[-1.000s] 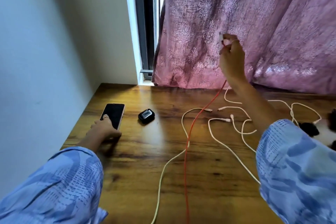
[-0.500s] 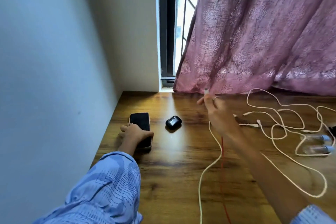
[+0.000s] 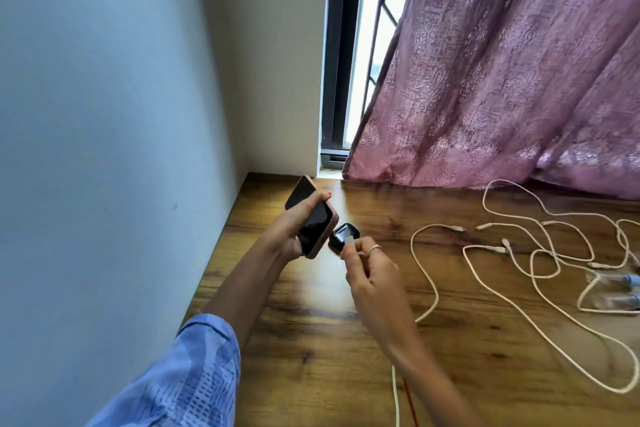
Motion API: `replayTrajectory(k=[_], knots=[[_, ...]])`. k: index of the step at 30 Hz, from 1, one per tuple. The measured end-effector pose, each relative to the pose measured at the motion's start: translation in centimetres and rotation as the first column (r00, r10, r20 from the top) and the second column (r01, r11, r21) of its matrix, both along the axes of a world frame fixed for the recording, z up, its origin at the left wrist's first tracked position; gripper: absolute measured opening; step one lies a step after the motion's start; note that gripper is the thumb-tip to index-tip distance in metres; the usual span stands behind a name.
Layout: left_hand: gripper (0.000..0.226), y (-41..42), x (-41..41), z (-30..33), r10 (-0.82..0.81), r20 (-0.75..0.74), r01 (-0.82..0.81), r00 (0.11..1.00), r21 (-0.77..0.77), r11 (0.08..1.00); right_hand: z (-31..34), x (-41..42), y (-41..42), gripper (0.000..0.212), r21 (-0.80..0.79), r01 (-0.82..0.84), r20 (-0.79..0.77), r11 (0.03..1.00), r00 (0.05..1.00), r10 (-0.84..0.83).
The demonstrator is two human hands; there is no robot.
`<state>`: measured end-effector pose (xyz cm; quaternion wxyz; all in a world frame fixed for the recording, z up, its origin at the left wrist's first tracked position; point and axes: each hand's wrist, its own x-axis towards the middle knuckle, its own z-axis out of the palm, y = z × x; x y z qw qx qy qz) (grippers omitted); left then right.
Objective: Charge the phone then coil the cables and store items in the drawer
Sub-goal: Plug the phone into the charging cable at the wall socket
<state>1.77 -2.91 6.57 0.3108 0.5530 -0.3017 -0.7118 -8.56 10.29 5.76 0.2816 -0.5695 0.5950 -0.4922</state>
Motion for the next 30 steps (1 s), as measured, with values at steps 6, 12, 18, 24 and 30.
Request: replayTrajectory(k=[6, 12, 18, 24, 30], knots=[[0.05, 1.6, -1.2, 2.8, 0.0, -0.065, 0.0, 0.998, 0.002, 1.0, -0.1, 0.8, -0.1, 0.02, -0.047, 0.046, -0.182, 0.998, 0.982, -0.054], [0.049, 2.3, -1.8, 3.6, -0.002, -0.1, 0.002, 0.995, -0.001, 1.0, 0.6, 0.8, -0.4, 0.018, -0.094, 0.079, -0.247, 0.992, 0.964, -0.1], [0.058, 2.5, -1.8, 3.6, -0.027, -0.128, 0.026, 0.991, -0.008, 1.0, 0.9, 0.7, 0.1, 0.022, -0.124, 0.134, -0.262, 0.983, 0.951, -0.162], [0.053, 3.2, -1.6, 4.1, -0.039, -0.113, 0.038, 0.993, -0.012, 0.999, 0.9, 0.5, 0.3, 0.021, -0.101, 0.152, -0.31, 0.983, 0.934, -0.177], [0.041, 3.7, -2.0, 4.2, -0.013, -0.024, 0.01, 1.0, -0.1, 0.995, 1.2, 0.4, 0.6, 0.024, -0.055, 0.143, -0.324, 0.988, 0.934, -0.153]])
